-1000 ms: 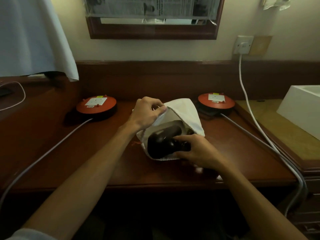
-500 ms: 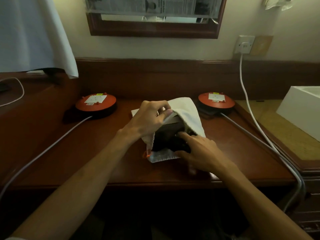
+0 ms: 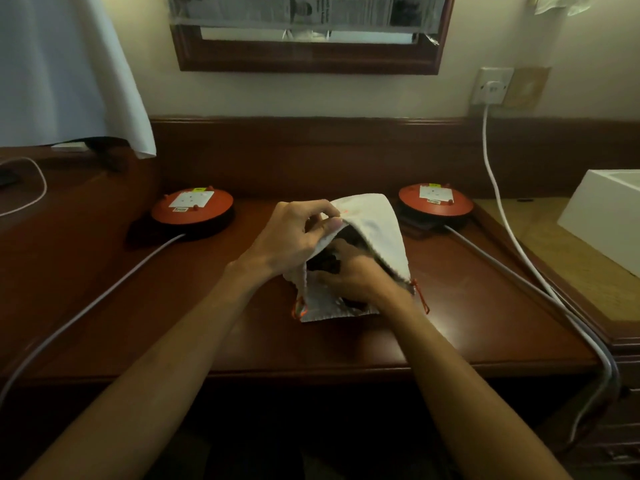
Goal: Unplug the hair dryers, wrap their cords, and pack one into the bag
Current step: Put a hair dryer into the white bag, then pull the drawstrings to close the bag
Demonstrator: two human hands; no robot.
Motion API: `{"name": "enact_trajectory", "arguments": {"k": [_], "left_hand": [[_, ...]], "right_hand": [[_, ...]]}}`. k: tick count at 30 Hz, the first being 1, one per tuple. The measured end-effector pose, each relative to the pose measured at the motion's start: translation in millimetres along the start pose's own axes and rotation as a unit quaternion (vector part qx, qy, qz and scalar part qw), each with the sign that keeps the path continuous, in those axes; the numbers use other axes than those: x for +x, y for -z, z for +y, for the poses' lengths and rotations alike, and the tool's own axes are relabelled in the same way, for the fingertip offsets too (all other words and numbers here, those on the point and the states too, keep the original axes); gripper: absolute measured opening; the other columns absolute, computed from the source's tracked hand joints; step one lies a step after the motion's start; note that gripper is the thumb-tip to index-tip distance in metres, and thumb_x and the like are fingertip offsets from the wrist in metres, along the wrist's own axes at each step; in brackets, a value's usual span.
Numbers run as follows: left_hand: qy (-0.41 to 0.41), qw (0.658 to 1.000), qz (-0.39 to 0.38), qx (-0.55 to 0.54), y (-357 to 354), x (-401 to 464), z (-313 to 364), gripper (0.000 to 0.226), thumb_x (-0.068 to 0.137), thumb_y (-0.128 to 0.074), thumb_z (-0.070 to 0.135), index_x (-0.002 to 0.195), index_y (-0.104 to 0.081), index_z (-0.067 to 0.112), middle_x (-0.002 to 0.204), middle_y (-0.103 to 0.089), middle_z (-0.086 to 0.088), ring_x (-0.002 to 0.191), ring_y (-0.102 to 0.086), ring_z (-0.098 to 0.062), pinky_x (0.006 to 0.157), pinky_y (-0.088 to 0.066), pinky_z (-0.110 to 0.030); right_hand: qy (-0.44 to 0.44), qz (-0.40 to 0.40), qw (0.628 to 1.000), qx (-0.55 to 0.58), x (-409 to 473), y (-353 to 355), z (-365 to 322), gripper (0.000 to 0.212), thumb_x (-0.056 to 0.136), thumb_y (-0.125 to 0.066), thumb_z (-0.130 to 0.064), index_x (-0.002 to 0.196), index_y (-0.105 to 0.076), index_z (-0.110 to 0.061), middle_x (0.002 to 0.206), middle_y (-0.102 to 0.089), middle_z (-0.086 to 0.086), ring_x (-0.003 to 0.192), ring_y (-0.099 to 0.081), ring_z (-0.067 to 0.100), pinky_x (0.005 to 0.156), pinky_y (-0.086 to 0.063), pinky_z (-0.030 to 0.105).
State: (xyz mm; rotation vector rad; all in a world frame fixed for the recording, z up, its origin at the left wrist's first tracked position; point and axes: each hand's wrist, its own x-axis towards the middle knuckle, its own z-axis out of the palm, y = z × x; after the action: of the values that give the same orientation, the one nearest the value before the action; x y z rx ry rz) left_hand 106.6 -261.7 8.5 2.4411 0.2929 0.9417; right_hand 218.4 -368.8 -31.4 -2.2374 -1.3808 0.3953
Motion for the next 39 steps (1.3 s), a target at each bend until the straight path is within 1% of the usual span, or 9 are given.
{"name": "enact_trajectory", "arguments": {"k": [5, 8, 11, 17, 22, 26, 29, 34, 39], "left_hand": [[0.048, 0.999, 0.016, -0.017, -1, -3, -15, 0.017, 0.096, -0.066, 0.036, 0.101, -0.074, 0.021, 0.079, -0.066, 0.007, 0.064, -0.06, -0.002, 0.053, -0.042, -0.015], [0.063, 0.997, 0.019, -0.051, -9, -2, -12, 0.021, 0.095, -0.065, 0.042, 0.1, -0.074, 0.023, 0.081, -0.067, 0.004, 0.072, -0.064, -0.006, 0.055, -0.048, -0.021], [0.051, 0.996, 0.014, -0.071, -15, 1, 1, 0.018, 0.095, -0.067, 0.038, 0.099, -0.074, 0.023, 0.08, -0.068, 0.002, 0.075, -0.066, -0.011, 0.058, -0.053, -0.028], [-0.003, 0.997, -0.003, -0.072, -24, 4, 16, 0.005, 0.095, -0.069, 0.027, 0.096, -0.072, 0.023, 0.076, -0.065, 0.01, 0.072, -0.065, -0.008, 0.06, -0.048, -0.016], [0.034, 0.997, -0.048, 0.048, -26, -7, -3, 0.016, 0.094, -0.065, 0.048, 0.097, -0.066, 0.032, 0.095, -0.065, 0.01, 0.09, -0.06, -0.006, 0.073, -0.049, -0.029], [0.071, 0.959, -0.159, 0.223, -41, -38, -24, 0.053, 0.077, -0.069, 0.067, 0.121, -0.06, 0.039, 0.13, -0.047, 0.007, 0.122, -0.04, -0.013, 0.095, -0.044, -0.038], [0.067, 0.967, -0.11, 0.221, -56, -56, -37, 0.051, 0.073, -0.079, 0.041, 0.121, -0.062, 0.033, 0.139, -0.043, 0.0, 0.13, -0.038, -0.019, 0.1, -0.049, -0.045], [0.09, 0.982, -0.012, 0.163, -64, -70, -53, 0.065, 0.069, -0.083, 0.005, 0.126, -0.061, 0.027, 0.146, -0.039, -0.004, 0.133, -0.039, -0.025, 0.098, -0.05, -0.035], [0.101, 0.974, 0.051, 0.194, -57, -86, -62, 0.07, 0.068, -0.086, 0.018, 0.132, -0.056, 0.02, 0.143, -0.042, -0.01, 0.135, -0.033, -0.03, 0.108, -0.044, -0.049]], "right_hand": [[-0.006, -0.048, 0.998, 0.035, -43, 0, 56, 0.074, 0.088, -0.073, -0.04, 0.15, -0.038, -0.019, 0.146, -0.053, 0.003, 0.129, -0.054, 0.024, 0.107, -0.047, 0.038], [0.02, 0.067, 0.995, -0.065, -46, -23, 67, 0.047, 0.094, -0.064, -0.04, 0.137, -0.053, -0.023, 0.119, -0.071, 0.008, 0.101, -0.068, 0.028, 0.081, -0.058, 0.046], [0.063, 0.144, 0.971, -0.18, -40, -29, 63, 0.043, 0.095, -0.058, -0.048, 0.131, -0.058, -0.024, 0.099, -0.076, 0.009, 0.084, -0.072, 0.033, 0.063, -0.054, 0.034], [0.138, 0.157, 0.954, -0.216, -17, -42, 34, 0.046, 0.1, -0.047, -0.053, 0.133, -0.054, -0.021, 0.087, -0.071, 0.008, 0.069, -0.068, 0.032, 0.061, -0.058, 0.04], [0.114, 0.067, 0.985, -0.115, -17, -45, 55, 0.064, 0.094, -0.058, -0.054, 0.147, -0.034, -0.027, 0.106, -0.068, 0.003, 0.088, -0.067, 0.027, 0.07, -0.058, 0.041], [0.094, 0.097, 0.988, -0.072, -41, -48, 91, 0.049, 0.094, -0.064, -0.041, 0.134, -0.055, -0.013, 0.127, -0.059, 0.008, 0.117, -0.054, 0.029, 0.095, -0.049, 0.041], [0.11, 0.141, 0.981, -0.077, -51, -56, 103, 0.036, 0.096, -0.062, -0.039, 0.114, -0.066, -0.009, 0.12, -0.057, 0.006, 0.112, -0.052, 0.025, 0.093, -0.049, 0.038], [0.113, 0.155, 0.98, -0.056, -54, -56, 107, 0.034, 0.096, -0.065, -0.036, 0.115, -0.072, -0.009, 0.124, -0.062, 0.003, 0.118, -0.053, 0.02, 0.098, -0.048, 0.033], [0.168, 0.249, 0.953, -0.032, -62, -53, 104, 0.014, 0.093, -0.07, -0.013, 0.101, -0.074, -0.004, 0.107, -0.068, 0.007, 0.101, -0.061, 0.022, 0.085, -0.055, 0.038]]}}
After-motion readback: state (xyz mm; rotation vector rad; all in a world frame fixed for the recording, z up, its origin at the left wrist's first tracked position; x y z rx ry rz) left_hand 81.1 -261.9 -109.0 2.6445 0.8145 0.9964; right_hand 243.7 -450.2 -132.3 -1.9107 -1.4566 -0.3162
